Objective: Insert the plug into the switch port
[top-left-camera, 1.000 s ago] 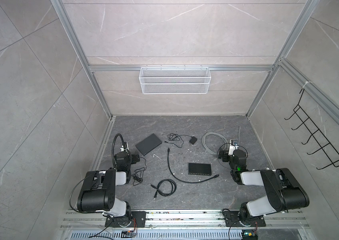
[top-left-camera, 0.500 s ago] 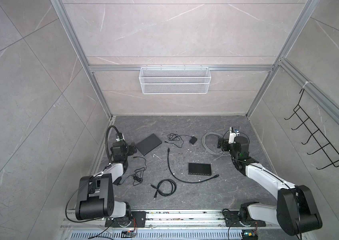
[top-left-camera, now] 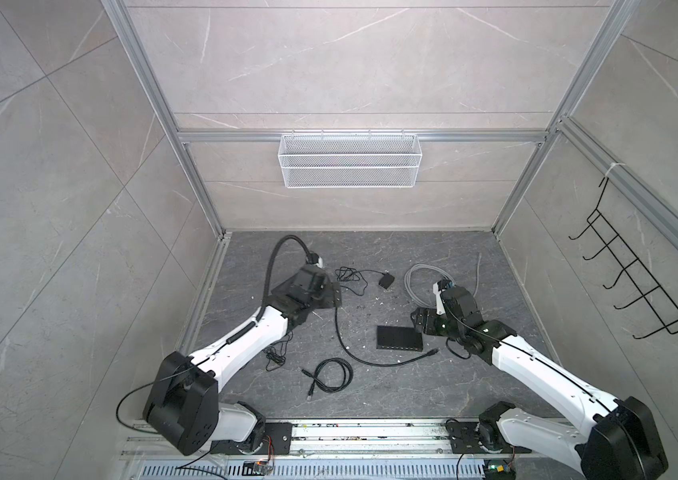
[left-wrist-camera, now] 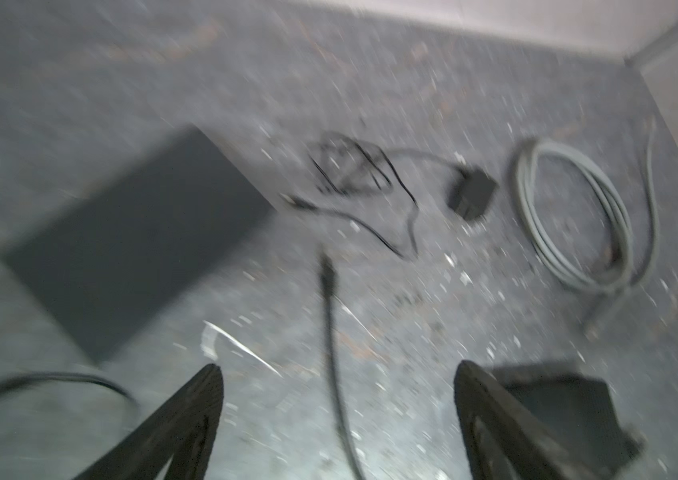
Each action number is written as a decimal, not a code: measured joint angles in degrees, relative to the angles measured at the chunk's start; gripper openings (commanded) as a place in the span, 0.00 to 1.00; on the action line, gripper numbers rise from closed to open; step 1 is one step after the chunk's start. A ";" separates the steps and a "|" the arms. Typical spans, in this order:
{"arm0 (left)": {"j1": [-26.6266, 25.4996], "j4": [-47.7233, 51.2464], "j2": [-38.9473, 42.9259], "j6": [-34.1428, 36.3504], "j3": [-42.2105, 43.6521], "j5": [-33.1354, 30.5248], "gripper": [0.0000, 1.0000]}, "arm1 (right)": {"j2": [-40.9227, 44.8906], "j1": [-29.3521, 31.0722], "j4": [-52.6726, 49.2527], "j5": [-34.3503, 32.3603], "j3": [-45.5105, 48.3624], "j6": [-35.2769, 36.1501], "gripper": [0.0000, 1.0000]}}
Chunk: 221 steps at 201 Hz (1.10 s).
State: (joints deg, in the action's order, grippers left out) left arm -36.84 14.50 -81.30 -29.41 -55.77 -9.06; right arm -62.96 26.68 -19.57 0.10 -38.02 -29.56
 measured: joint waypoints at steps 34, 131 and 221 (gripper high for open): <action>-10.43 0.48 -9.27 -6.75 -0.02 1.75 0.83 | -2.10 1.49 -0.09 4.07 4.31 -5.42 0.68; -17.18 -7.69 -20.33 -16.04 -1.40 9.22 0.69 | -8.92 2.12 6.34 4.26 4.81 -8.79 0.58; -17.11 -11.89 -21.88 -16.68 -1.73 12.46 0.67 | -20.06 2.01 6.80 4.55 -3.23 -4.66 0.61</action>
State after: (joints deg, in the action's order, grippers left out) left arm -53.95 2.61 -103.18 -46.09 -57.49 3.40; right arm -83.02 28.69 -12.78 4.64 -41.25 -34.22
